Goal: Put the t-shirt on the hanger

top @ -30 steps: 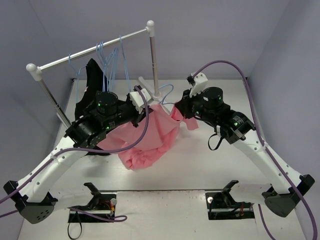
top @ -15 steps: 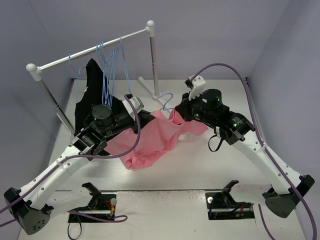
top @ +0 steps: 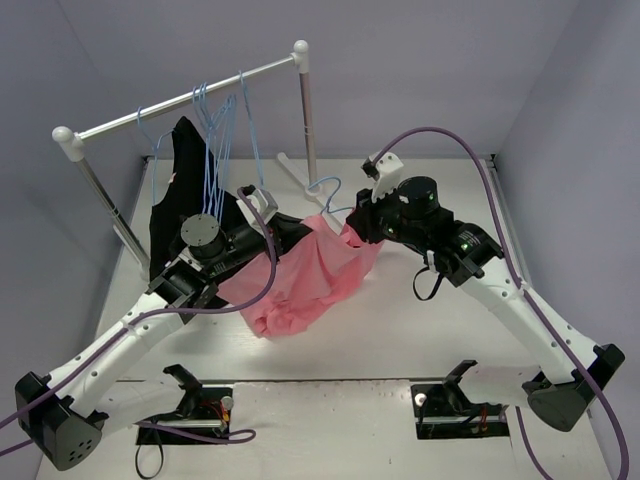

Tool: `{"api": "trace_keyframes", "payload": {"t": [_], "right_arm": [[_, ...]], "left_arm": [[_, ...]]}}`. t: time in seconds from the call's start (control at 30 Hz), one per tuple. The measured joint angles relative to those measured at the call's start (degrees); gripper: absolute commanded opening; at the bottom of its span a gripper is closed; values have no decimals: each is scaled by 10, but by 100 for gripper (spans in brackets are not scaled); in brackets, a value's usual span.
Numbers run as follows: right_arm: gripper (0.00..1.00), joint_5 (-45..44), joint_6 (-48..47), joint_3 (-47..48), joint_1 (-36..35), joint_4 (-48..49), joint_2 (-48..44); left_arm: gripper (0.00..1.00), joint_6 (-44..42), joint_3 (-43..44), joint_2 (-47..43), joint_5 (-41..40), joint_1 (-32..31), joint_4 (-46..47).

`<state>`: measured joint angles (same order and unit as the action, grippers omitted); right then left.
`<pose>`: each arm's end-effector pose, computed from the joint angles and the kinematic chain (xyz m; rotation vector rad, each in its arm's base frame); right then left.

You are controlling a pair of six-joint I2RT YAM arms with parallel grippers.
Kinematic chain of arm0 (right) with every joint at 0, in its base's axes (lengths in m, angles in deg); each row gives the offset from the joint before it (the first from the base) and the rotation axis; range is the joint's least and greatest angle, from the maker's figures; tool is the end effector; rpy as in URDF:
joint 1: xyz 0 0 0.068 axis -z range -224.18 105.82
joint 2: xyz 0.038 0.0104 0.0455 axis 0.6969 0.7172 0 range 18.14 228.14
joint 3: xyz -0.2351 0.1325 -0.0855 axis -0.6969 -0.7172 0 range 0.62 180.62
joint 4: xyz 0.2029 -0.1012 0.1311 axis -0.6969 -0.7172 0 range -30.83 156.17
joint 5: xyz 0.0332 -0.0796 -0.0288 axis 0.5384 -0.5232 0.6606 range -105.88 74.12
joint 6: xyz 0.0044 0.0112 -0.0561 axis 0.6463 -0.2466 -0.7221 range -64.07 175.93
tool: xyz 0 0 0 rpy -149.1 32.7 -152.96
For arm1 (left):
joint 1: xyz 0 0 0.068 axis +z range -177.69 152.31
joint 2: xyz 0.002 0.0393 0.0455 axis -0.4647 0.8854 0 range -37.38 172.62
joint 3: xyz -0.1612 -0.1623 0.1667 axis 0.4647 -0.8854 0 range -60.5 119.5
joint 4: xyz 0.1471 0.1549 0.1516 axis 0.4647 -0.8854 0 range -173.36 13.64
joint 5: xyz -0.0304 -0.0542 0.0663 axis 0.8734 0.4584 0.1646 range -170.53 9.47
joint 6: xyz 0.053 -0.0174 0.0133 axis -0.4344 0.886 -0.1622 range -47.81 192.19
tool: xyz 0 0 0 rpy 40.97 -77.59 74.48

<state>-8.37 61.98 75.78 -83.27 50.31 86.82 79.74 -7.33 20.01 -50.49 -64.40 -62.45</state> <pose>0.2062 0.1744 0.4379 -0.6013 1.6793 0.6878 0.1714 -0.1531 0.4049 0.8011 1.2710 -0.9951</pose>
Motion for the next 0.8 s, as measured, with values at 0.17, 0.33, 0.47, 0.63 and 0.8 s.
{"api": "trace_keyframes", "payload": {"t": [0.17,0.33,0.47,0.63,0.8], "right_arm": [[43,-3,-7,8,1,-10,0],[52,-11,-16,33,1,-20,0],[56,-16,-22,48,5,-23,-3],[56,-21,-47,49,24,-34,-16],[55,19,-109,49,83,-52,-28]], "left_arm": [[0,21,-17,0,1,5,32],[0,44,-31,0,2,18,58],[0,52,-33,2,4,23,65],[0,59,-33,2,15,28,71],[0,67,-44,-6,25,38,75]]}}
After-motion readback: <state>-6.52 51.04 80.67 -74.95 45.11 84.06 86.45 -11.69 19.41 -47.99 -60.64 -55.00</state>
